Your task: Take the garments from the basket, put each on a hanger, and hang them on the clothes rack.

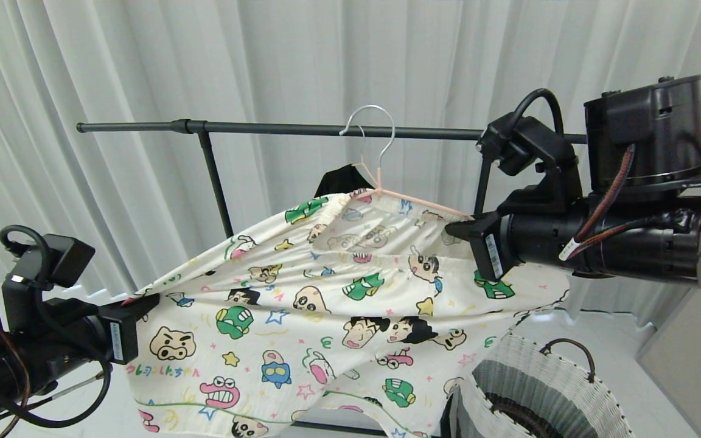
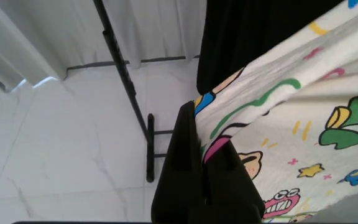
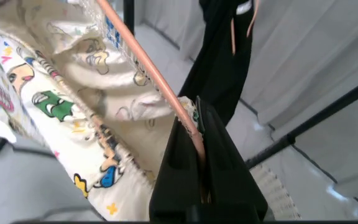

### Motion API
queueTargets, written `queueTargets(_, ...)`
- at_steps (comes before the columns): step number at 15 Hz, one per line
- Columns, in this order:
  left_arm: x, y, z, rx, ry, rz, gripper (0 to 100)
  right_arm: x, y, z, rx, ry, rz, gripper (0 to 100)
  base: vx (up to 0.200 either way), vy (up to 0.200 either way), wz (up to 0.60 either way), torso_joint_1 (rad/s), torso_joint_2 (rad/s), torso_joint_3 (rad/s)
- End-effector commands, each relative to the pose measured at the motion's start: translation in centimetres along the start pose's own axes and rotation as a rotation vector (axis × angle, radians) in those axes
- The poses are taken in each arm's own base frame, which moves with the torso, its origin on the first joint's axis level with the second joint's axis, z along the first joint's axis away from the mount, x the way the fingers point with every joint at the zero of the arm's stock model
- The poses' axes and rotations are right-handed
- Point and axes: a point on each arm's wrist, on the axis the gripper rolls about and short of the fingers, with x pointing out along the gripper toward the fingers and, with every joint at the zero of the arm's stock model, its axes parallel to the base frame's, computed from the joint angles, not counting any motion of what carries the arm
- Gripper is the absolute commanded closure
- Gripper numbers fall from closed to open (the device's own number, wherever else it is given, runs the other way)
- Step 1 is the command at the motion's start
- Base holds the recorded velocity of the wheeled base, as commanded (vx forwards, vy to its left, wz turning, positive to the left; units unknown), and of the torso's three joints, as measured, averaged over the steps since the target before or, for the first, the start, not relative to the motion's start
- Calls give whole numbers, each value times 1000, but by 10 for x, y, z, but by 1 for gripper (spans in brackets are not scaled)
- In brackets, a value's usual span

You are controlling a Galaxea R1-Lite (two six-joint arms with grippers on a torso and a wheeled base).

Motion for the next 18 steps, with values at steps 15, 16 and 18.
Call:
queueTargets(15, 17, -2, 14, 14, -7, 15, 0, 21, -5, 12, 76, -242, -35, 100, 0, 0, 0, 0, 0, 0)
queueTargets(16, 15, -2, 15, 15, -14, 16, 0, 21, -7, 12, 77, -240, -44, 100, 0, 0, 0, 0, 0, 0)
queueTargets(18, 8, -4, 15, 19, -31, 19, 0, 21, -14, 11, 80, -239, -67, 100, 0, 0, 0, 0, 0, 0)
